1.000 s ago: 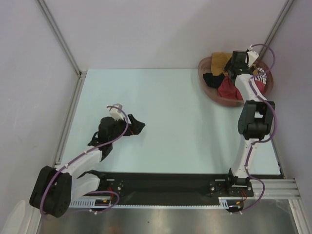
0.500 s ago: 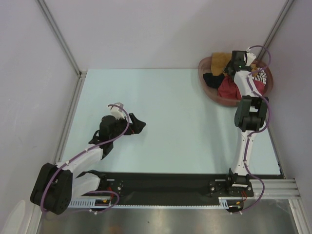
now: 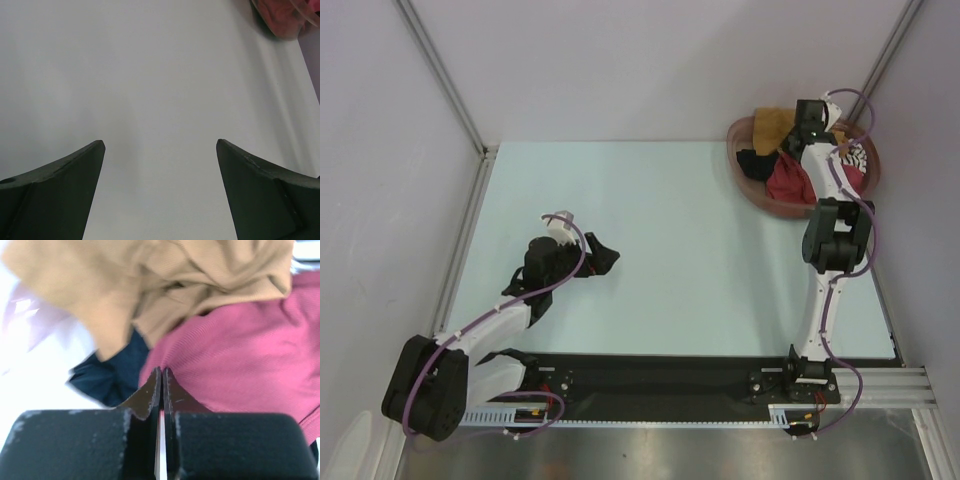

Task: Fold and stack the tank tops

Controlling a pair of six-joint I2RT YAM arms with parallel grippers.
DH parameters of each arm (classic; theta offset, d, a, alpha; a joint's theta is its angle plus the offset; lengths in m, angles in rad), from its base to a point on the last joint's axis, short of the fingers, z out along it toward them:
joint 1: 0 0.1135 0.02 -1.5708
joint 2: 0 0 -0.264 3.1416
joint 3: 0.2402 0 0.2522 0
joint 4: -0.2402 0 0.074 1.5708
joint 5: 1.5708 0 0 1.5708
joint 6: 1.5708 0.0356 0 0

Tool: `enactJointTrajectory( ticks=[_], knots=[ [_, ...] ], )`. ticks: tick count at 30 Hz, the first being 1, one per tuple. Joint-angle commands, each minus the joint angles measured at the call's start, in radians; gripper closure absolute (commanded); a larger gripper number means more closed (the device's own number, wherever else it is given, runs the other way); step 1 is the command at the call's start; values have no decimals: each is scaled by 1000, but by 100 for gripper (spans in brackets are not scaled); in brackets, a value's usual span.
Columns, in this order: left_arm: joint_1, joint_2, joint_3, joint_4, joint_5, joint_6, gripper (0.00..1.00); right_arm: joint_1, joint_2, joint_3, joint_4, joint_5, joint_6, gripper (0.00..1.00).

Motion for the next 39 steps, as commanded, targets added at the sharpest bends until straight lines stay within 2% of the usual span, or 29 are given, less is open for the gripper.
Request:
enactJointTrajectory(
  ticks=[1, 7, 10, 11, 13, 14, 17, 21, 25, 26, 28, 32, 36, 39],
  knots=[
    [-10, -27, 38, -1, -17, 31, 0, 55, -195, 44, 23, -108, -70, 100],
    [-16, -47, 37, -4, -31, 35, 0, 195, -425, 69, 12, -196, -170, 100],
    [-17, -55, 37, -10, -37, 36, 0, 330, -575, 81, 29, -213, -256, 100],
    [-20, -55, 37, -12, -39, 36, 0, 417, -642, 81, 44, -216, -303, 100],
    [-22, -67, 34, -13, -47, 36, 0, 511, -718, 66, 67, -196, -349, 100],
    [-22, -70, 32, -15, -48, 36, 0, 611, -784, 62, 88, -170, -395, 100],
    [-24, -107, 26, -24, -70, 33, 0, 738, -882, 39, 102, -144, -397, 100],
    [-22, -175, 8, -55, -137, 19, 0, 761, -983, -78, 99, -205, -293, 100],
    [-24, -230, -9, -81, -200, 9, 0, 760, -1059, -354, 145, -216, -233, 100],
    [-22, -236, -12, -81, -208, 8, 0, 760, -1068, -473, 170, -192, -229, 100],
    [-24, -234, -12, -89, -206, 7, 0, 735, -1062, -559, 178, -174, -183, 100],
    [-24, -195, 11, -113, -245, 7, 0, 695, -1025, -748, 214, -303, -112, 100],
    [-24, -195, 20, -122, -241, 10, 0, 698, -991, -929, 297, -357, -63, 100],
    [-24, -207, 14, -118, -241, 12, 0, 695, -958, -995, 349, -384, -37, 100]
  ],
)
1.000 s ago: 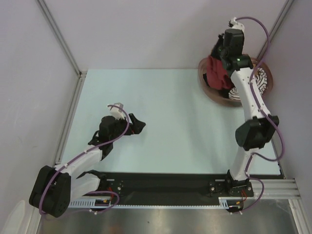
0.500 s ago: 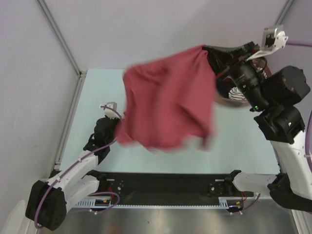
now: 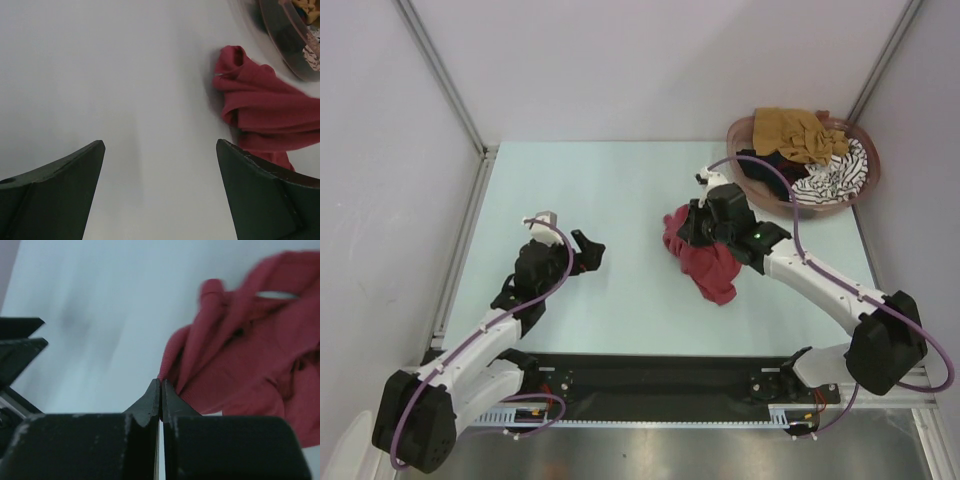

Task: Fold and stack the tank tops

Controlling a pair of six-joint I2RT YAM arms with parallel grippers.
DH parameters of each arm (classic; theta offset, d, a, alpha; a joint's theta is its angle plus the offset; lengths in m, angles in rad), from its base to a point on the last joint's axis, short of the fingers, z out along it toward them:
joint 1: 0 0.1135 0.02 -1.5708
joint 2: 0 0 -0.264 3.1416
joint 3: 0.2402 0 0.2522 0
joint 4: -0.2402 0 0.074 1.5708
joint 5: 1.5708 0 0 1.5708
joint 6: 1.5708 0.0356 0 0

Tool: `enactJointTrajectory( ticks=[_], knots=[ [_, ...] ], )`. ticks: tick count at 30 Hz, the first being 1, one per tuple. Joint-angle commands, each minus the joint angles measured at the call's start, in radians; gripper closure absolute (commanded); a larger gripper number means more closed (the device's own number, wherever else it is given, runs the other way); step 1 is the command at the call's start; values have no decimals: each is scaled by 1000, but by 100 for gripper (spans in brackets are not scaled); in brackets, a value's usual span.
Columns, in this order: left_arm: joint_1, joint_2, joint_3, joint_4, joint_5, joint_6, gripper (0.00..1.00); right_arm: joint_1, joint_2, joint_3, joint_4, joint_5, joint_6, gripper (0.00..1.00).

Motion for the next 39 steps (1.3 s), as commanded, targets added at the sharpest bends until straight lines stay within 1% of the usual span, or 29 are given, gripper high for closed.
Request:
enactJointTrajectory(
  ticks=[1, 6, 8, 10, 11, 14, 16, 17, 19, 21, 22, 24, 25, 26, 27, 29, 30, 31, 32, 34, 35, 39],
  knots=[
    [-7, -24, 12, 10, -16, 3, 0, 1, -23, -20, 160, -88, 62, 100],
    [-5, -35, 9, 14, -14, 3, 0, 24, -18, 11, 190, -164, 45, 100],
    [-7, -33, 9, 17, -13, 4, 0, 49, -18, 70, 175, -174, 9, 100],
    [-7, -35, 11, 14, -11, 4, 0, 91, -18, 121, 129, -163, -33, 100],
    [-5, -35, 11, 13, -13, 3, 0, 104, -20, 176, 119, -154, -41, 100],
    [-7, -43, 8, 10, -18, 3, 0, 136, -32, 265, 87, -139, -51, 100],
    [-7, -46, 8, 11, -19, 4, 0, 135, -38, 304, 64, -119, -53, 100],
    [-7, -50, 6, 11, -21, 4, 0, 135, -37, 324, 50, -61, -64, 100],
    [-7, -56, 2, 16, -18, 7, 0, 126, -25, 367, 11, -5, -77, 100],
    [-7, -63, 0, 17, -18, 7, 0, 78, 31, 391, -22, 3, -75, 100],
    [-7, -66, 0, 14, -21, 10, 0, 63, 58, 407, -55, 3, -70, 82],
    [-7, -72, 0, 11, -24, 9, 0, 23, 127, 405, -89, 73, -35, 49],
    [-7, -70, 0, 8, -25, 9, 0, 15, 146, 390, -123, 116, -19, 29],
    [-7, -70, 3, 7, -27, 12, 0, 7, 159, 381, -135, 157, -13, 27],
    [-7, -72, 3, 1, -31, 10, 0, -5, 172, 365, -146, 155, -12, 26],
    [-5, -73, 5, -9, -48, 12, 0, -5, 149, 265, -100, 118, -24, 27],
    [-7, -72, 6, -18, -53, 14, 0, -3, 129, 222, -67, 101, -30, 29],
    [-5, -72, 11, -23, -60, 14, 0, -3, 86, 179, -4, 80, -38, 34],
    [-7, -72, 14, -29, -67, 14, 1, -3, 68, 93, 25, 47, -42, 36],
    [-8, -70, 27, -68, -85, 10, 1, -3, 26, 19, 76, 18, -53, 39],
    [-8, -72, 34, -87, -105, 7, 1, -5, 19, -44, 97, -23, -64, 39],
    [-10, -66, 54, -182, -172, -11, 0, 0, 20, -170, 180, -158, -67, 35]
  ],
)
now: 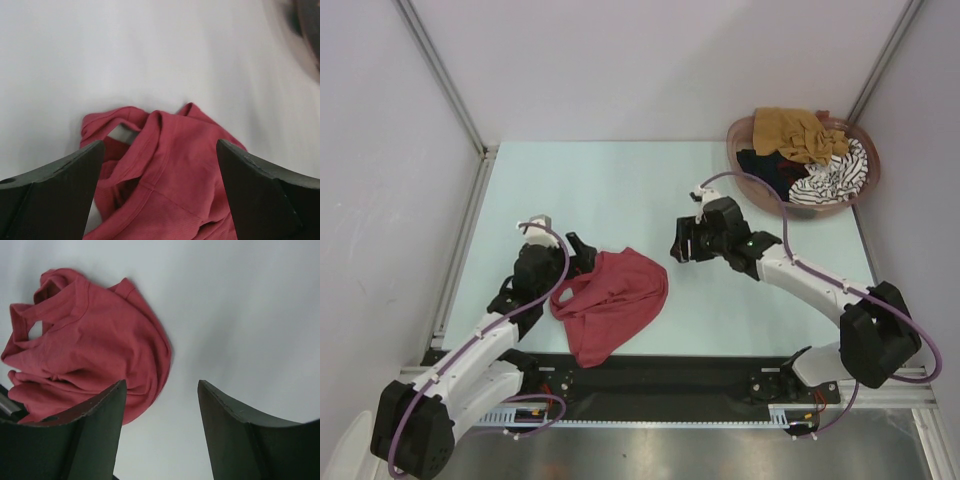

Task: Fold and stack the tank tops

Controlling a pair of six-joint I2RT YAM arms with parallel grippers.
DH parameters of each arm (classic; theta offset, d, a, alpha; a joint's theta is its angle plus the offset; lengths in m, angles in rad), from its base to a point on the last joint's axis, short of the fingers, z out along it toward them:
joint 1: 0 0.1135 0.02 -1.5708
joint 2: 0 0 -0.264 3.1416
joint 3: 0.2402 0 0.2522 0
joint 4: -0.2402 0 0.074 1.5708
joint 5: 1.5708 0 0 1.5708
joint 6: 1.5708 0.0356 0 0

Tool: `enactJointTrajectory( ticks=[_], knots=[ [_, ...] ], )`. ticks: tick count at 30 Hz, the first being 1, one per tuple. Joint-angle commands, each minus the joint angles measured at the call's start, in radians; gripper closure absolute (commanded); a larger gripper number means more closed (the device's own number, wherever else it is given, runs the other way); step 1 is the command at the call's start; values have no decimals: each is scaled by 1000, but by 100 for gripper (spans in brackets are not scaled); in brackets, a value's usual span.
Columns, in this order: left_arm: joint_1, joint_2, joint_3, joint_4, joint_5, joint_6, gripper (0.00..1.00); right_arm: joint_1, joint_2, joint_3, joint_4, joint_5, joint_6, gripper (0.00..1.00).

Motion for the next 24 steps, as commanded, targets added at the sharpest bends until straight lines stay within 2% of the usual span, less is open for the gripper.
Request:
enactJointTrajectory(
  ticks=[1, 4, 6, 9, 15, 16, 19, 24],
  knots=[
    [-5, -5, 62, -78, -88, -16, 0, 26, -37, -69, 195, -184, -12, 35],
    [10, 46, 90, -118, -125, -32, 0, 93, -5, -127, 272, -206, 31, 32],
    [31, 95, 104, -124, -88, -38, 0, 215, -2, -153, 306, -174, 63, 32],
    [68, 124, 112, -126, -68, -44, 0, 410, -20, -207, 398, -29, 113, 31],
    [93, 71, 63, -89, -50, -59, 0, 757, 46, -109, 355, 356, 207, 37],
    [105, 57, 58, -89, -41, -70, 0, 788, 101, -80, 325, 454, 228, 38],
    [130, 37, 43, -90, -36, -99, 0, 880, 225, 21, 277, 565, 262, 38],
    [168, 34, 29, -89, 5, -127, 0, 931, 392, 173, 274, 562, 224, 38]
  ],
)
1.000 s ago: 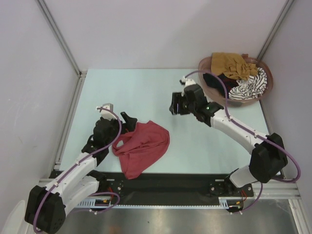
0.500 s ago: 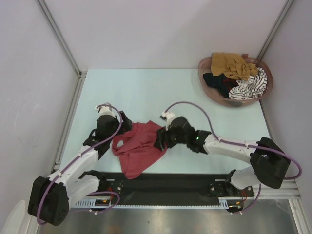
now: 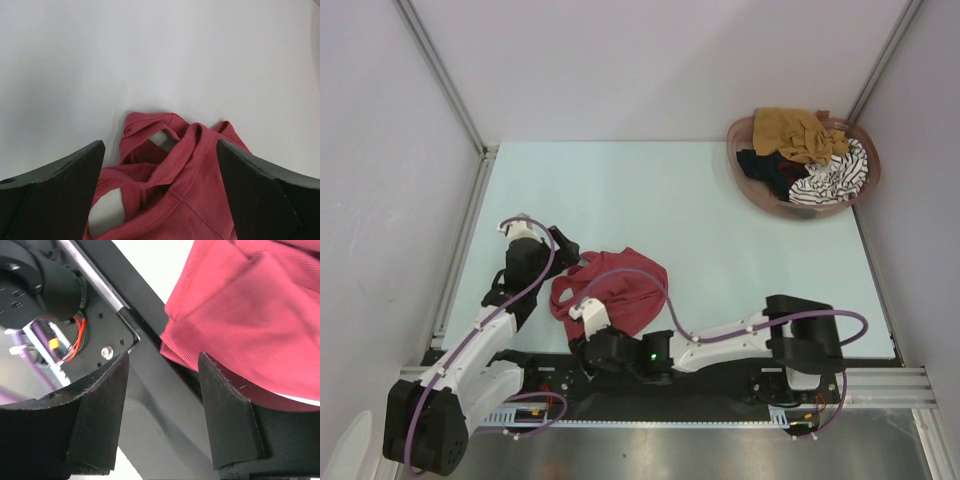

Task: Fold and stack the tank tops

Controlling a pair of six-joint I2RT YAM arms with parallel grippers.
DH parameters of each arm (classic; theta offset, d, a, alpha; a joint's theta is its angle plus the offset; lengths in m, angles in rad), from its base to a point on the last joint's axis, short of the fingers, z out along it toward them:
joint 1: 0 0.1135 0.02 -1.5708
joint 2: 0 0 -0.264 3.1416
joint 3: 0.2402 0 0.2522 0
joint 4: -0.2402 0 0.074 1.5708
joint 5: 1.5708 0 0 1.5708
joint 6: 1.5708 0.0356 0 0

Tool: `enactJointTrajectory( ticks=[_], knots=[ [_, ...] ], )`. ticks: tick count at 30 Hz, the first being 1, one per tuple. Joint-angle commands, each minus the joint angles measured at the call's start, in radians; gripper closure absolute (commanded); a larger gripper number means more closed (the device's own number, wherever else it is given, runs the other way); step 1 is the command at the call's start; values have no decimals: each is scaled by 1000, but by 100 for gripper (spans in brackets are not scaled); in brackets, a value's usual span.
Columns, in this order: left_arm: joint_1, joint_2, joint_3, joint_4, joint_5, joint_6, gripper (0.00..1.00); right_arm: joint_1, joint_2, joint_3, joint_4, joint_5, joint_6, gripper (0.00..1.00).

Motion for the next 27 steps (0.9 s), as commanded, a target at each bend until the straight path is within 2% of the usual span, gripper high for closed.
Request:
enactJointTrajectory(
  ticks=[1, 9, 12, 14, 15, 16, 17, 18, 22, 23, 27],
  knots=[
    [29, -7, -15, 22, 48, -38, 0, 25, 89, 104, -19, 103, -5, 37],
    [34, 8, -13, 58, 94, -35, 0, 24, 207, 161, -27, 101, -27, 37],
    [34, 5, -15, 59, 91, -30, 0, 22, 245, 183, -45, 120, -27, 43],
    [34, 2, -15, 59, 89, -27, 0, 22, 250, 175, -47, 124, -27, 51],
    [34, 4, -15, 61, 91, -24, 0, 21, 247, 170, -76, 127, -25, 60],
    [32, 2, -15, 62, 92, -24, 0, 24, 229, 164, -83, 138, -16, 88],
    [34, 1, -15, 62, 92, -23, 0, 24, 207, 138, -91, 152, -10, 96],
    [34, 2, -13, 62, 94, -18, 0, 25, 183, 114, -93, 165, -4, 100],
    [29, -28, -22, 81, 129, 16, 0, -11, -43, -69, -80, 212, 34, 100],
    [29, -35, -27, 94, 137, 17, 0, -30, -143, -102, -88, 213, 59, 100],
    [11, -45, -35, 113, 143, 22, 0, -137, -426, -268, -197, 230, 130, 100]
  ],
)
